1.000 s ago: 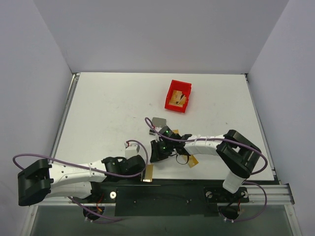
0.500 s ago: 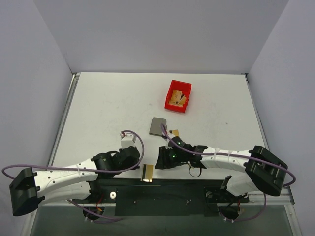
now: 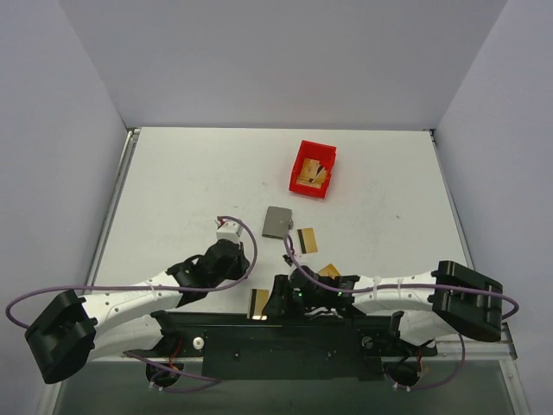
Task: Put the credit cards into the card holder
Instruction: Move the credit card to the corner of the board, then pick up the credit card at the corner of the board.
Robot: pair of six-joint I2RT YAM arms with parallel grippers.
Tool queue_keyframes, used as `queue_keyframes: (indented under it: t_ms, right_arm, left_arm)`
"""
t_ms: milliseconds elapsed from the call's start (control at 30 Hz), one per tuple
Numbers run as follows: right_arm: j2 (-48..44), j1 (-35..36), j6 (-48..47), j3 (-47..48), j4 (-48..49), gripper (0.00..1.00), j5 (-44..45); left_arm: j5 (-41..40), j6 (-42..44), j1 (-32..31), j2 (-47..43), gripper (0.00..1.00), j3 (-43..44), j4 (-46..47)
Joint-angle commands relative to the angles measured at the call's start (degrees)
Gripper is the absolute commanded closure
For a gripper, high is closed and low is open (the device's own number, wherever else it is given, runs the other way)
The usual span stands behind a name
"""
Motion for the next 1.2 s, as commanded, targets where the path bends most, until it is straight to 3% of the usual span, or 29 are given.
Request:
queue_keyframes:
  t_ms: [0, 233, 567, 767, 1167]
  right_arm:
    - [3.4, 4.3, 7.8, -1.1, 5.5, 0.62, 6.6]
    - [8.0, 7.4, 15.5, -3.2, 10.9, 0.61, 10.8]
    - [12.6, 9.4, 18.8, -4.8, 18.6, 0.58, 14.8]
    - [12.3, 9.3, 19.2, -5.3, 18.1, 0.57, 15.9]
    - [12.2, 8.6, 20.6, -7.3, 19.1, 0.57, 17.1]
  left_arm:
    - [4.9, 3.1, 0.3, 0.8, 1.00, -1.1, 8.1]
    - [7.2, 3.5, 0.2, -1.1, 1.00, -2.5, 6.8]
    - [9.9, 3.7, 0.1, -2.2, 1.00, -6.3, 6.5]
    - [11.6, 2.2, 0.1, -2.2, 1.00, -9.6, 9.2]
    - [11.3, 2.8, 0.1, 2.2, 1.00, -8.2, 12.1]
